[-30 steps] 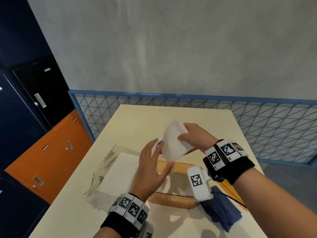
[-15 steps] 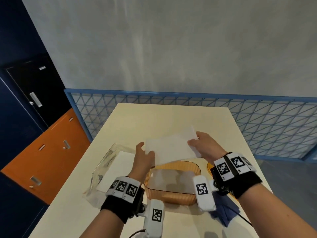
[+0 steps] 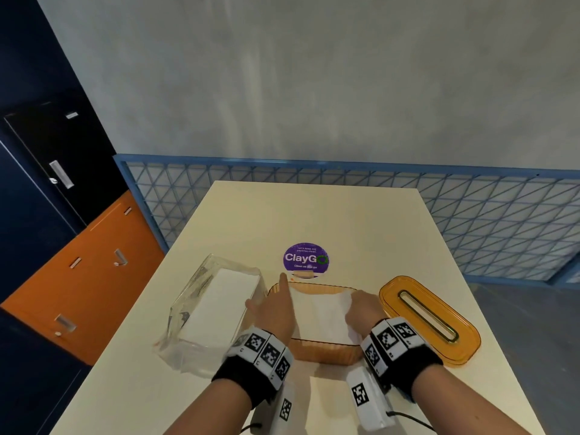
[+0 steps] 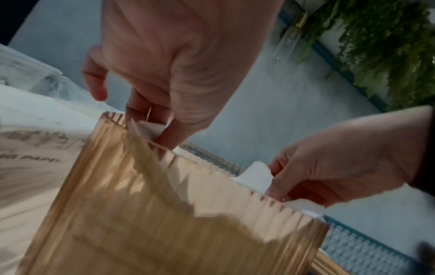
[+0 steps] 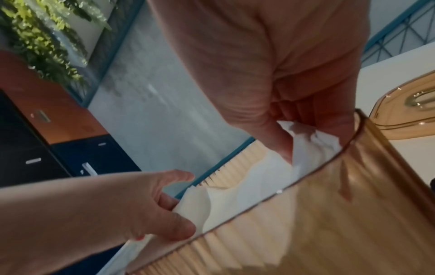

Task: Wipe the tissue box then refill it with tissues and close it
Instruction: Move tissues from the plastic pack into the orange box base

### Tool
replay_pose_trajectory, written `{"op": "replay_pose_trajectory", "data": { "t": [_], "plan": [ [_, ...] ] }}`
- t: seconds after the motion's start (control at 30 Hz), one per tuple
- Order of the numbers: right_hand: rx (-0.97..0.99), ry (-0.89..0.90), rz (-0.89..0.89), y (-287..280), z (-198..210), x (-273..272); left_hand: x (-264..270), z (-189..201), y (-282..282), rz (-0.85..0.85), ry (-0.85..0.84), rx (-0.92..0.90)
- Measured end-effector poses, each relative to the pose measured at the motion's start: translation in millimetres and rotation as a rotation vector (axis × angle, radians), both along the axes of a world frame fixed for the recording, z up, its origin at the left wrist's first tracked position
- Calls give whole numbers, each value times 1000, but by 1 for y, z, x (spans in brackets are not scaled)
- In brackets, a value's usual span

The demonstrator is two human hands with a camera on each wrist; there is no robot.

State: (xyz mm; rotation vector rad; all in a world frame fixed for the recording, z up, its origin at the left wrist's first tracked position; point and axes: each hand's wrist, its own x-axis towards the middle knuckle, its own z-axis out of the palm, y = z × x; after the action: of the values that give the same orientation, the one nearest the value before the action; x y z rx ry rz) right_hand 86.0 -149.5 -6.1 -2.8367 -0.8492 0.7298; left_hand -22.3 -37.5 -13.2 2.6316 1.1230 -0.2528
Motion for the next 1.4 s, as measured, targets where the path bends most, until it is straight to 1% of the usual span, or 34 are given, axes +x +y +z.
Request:
{"op": "replay_pose_trajectory", "data": {
  "t": [0.13,0.17,0.2,0.27,0.3,0.37,0.4,0.47,0.53,0.63,0.73,0.77,0.8,0.87,0.93,0.97,1.0,1.03,1.07,1.13,1.2,1.27,1.4],
  "plan": [
    [18,-13,4,3,-5,-5,5,-17,-3,-68,56,155],
    [51,-33,2,2,-5,-7,6,-17,-3,-61,34,215],
    [100,-85,18,2,-5,-9,4,-14,-3,-56,12,229],
    [193,-222,104,0,-4,-12,2,-13,-1,-117,-58,272],
    [224,-256,154,1,-5,-12,3,-16,0,-155,-68,189],
    [213,-216,262,5,-10,-11,7,-23,3,-273,-17,44],
    [173,-166,313,7,-14,-9,10,-22,3,-316,33,8],
    [19,-70,380,11,-23,-9,16,-20,5,-370,159,-8],
    [-104,-66,432,12,-34,-8,19,-16,5,-394,260,-62],
    [-146,-74,442,12,-39,-7,24,-18,8,-400,247,-112],
    [-120,-54,439,11,-39,-5,22,-18,6,-404,251,-121],
    [-97,-58,429,10,-35,-4,22,-17,7,-383,202,-120],
    [-25,-77,403,7,-32,-3,20,-14,10,-333,103,-123],
    [174,-119,304,-2,-22,4,15,-4,18,-205,-186,-103],
    [321,-253,239,-12,-12,12,7,7,32,-84,-425,-23],
    [352,-303,197,-17,-9,16,2,10,42,-27,-487,16],
    [360,-327,152,-22,-7,19,-4,10,53,22,-501,45],
    [340,-319,117,-26,-7,21,-9,7,64,65,-460,55],
    [311,-277,90,-29,-9,24,-15,1,74,111,-369,42],
    [261,-65,48,-33,-12,27,-26,-16,86,198,-116,-8],
    [305,110,-1,-34,-16,29,-35,-31,89,230,70,-22],
    [347,167,-38,-34,-19,31,-41,-42,88,228,122,15],
    [330,168,-50,-33,-23,31,-43,-47,83,237,88,34]
  ]
}}
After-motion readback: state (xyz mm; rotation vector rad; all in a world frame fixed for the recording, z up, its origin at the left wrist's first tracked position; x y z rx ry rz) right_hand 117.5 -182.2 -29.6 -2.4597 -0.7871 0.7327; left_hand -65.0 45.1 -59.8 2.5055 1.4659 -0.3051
